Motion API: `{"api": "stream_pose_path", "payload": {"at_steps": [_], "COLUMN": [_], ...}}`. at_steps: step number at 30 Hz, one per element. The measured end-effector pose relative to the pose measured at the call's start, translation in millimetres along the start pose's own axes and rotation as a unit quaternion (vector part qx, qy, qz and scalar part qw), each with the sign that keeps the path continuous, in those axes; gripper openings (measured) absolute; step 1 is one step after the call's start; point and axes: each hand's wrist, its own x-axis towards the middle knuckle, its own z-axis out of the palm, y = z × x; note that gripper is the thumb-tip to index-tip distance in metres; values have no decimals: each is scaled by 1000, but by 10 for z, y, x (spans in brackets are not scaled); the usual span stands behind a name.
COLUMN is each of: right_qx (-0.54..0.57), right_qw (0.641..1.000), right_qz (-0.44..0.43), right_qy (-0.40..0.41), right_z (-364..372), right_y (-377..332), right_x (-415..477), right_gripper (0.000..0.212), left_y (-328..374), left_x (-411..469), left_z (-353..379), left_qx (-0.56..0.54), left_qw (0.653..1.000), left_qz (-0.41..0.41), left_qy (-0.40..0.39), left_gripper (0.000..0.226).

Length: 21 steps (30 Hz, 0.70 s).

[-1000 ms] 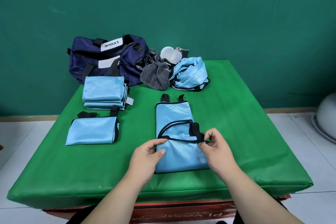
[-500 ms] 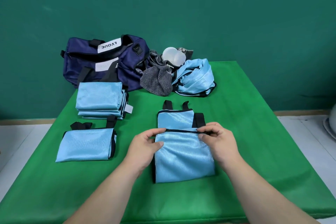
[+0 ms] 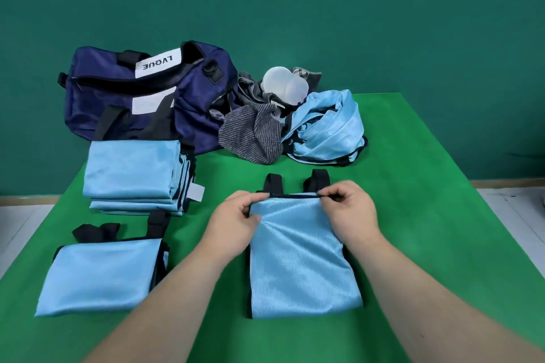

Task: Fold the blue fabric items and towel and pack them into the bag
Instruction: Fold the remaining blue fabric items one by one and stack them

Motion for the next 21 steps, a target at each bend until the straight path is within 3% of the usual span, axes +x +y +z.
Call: {"api": "stream_pose_path", "payload": {"at_steps": [7, 11, 16, 21], "right_qx": [-20, -37, -80, -96], "right_qw": [999, 998, 995, 992], "right_qz": [-42, -47, -22, -26], "right_qy": [-11, -26, -60, -82], "right_z": [53, 56, 20, -236], "right_y": [172, 176, 160, 159], "right_x": [60, 92, 30, -447], "right_gripper": [22, 21, 18, 24], "left_y": [-273, -281, -272, -282], "left_x": [41, 88, 42, -462], "left_z": [103, 102, 109, 148], "left_qx": [133, 163, 152, 140], "left_qw": [988, 985, 987, 988], "left_qz": [62, 52, 54, 65], "left_qy": [41, 14, 24, 16], "left_gripper": [50, 48, 26, 21]}}
